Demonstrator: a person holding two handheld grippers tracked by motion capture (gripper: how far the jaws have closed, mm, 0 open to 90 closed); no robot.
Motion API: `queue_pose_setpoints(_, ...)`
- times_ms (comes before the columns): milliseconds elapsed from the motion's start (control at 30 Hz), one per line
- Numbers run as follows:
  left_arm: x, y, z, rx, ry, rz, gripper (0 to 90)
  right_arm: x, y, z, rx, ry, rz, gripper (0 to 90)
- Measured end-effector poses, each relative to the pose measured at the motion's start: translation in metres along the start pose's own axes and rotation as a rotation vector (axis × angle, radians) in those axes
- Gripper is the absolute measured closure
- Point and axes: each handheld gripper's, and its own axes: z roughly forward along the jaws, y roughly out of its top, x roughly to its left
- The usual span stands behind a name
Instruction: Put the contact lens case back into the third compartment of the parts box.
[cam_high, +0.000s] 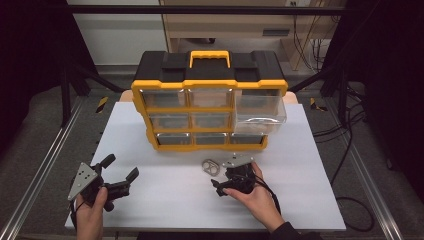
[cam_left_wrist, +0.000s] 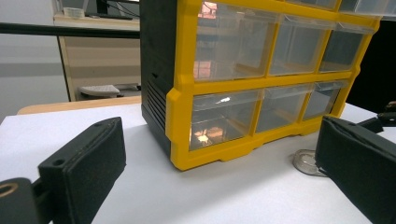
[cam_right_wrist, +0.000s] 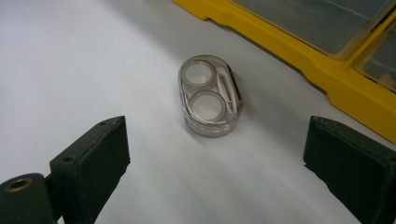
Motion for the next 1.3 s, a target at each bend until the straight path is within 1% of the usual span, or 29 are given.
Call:
queue_pose_setpoints(33,0.0,0.0,0.0,0.0,0.0,0.0,1.6,0.001,0.001,0.002,0.004,0.0,-0.002,7.2)
queue_pose_setpoints(67,0.0,0.0,0.0,0.001,0.0,0.0,1.6,0.002,0.003,0.007,0.024,-0.003,-0.009,7.2)
queue_pose_setpoints(100,0.0,0.0,0.0,0.001,-0.001,0.0,1.6,0.002,0.003,0.007,0.024,-0.003,-0.009,7.2)
queue_pose_setpoints(167,0.0,0.0,0.0,0.001,-0.002,0.001,1.6,0.002,0.006,0.014,0.043,-0.013,-0.018,7.4)
queue_pose_setpoints(200,0.0,0.0,0.0,0.001,-0.002,0.001,1.6,0.002,0.006,0.014,0.043,-0.013,-0.018,7.4)
queue_pose_setpoints(233,0.0,0.0,0.0,0.001,-0.002,0.001,1.6,0.002,0.007,0.019,0.061,-0.014,-0.023,7.7)
queue_pose_setpoints(433,0.0,0.0,0.0,0.002,-0.004,0.002,1.6,0.004,0.014,0.029,0.085,-0.005,-0.028,9.4)
queue_pose_setpoints(467,-0.001,0.0,0.0,0.001,-0.004,-0.001,1.6,0.005,0.016,0.032,0.088,-0.002,-0.028,11.0)
queue_pose_setpoints(600,-0.001,0.0,0.0,0.001,-0.005,0.0,1.6,0.004,0.018,0.037,0.096,0.012,-0.017,12.5)
queue_pose_setpoints(700,-0.001,0.0,0.0,0.002,-0.006,0.0,1.6,0.003,0.019,0.04,0.102,0.021,-0.012,15.1)
queue_pose_setpoints(733,-0.001,0.0,0.0,0.002,-0.006,-0.001,1.6,0.002,0.02,0.042,0.104,0.03,-0.01,17.4)
queue_pose_setpoints(767,-0.001,0.0,0.0,0.003,-0.007,-0.001,1.6,0.002,0.02,0.042,0.104,0.03,-0.01,17.4)
queue_pose_setpoints(800,-0.001,0.0,0.0,0.003,-0.007,-0.001,1.6,0.0,0.021,0.044,0.102,0.036,-0.002,20.0)
queue_pose_setpoints(867,-0.001,0.0,0.0,0.003,-0.008,0.001,1.6,0.0,0.021,0.045,0.102,0.039,0.001,21.0)
queue_pose_setpoints(933,-0.001,0.0,0.0,0.002,-0.008,0.001,1.6,-0.002,0.022,0.047,0.103,0.05,0.015,25.2)
queue_pose_setpoints(1000,-0.001,0.0,0.0,0.002,-0.008,0.001,1.6,-0.002,0.022,0.048,0.103,0.054,0.02,26.6)
queue_pose_setpoints(1100,-0.001,0.0,0.0,0.003,-0.009,0.001,1.6,-0.003,0.022,0.05,0.112,0.052,0.008,31.3)
queue_pose_setpoints(1133,-0.001,0.0,0.0,0.003,-0.009,0.002,1.6,-0.003,0.022,0.05,0.112,0.052,0.008,31.3)
queue_pose_setpoints(1167,-0.001,0.0,0.0,0.002,-0.01,0.002,1.6,-0.003,0.022,0.051,0.112,0.05,0.003,35.1)
queue_pose_setpoints(1233,-0.001,0.0,0.0,0.003,-0.011,0.003,1.6,-0.003,0.022,0.051,0.116,0.052,0.002,37.4)
queue_pose_setpoints(1267,-0.001,0.0,0.0,0.003,-0.011,0.003,1.6,-0.003,0.021,0.051,0.117,0.045,0.002,39.1)
queue_pose_setpoints(1300,-0.002,0.0,0.0,0.004,-0.012,0.003,1.6,-0.003,0.021,0.051,0.117,0.045,0.002,39.1)
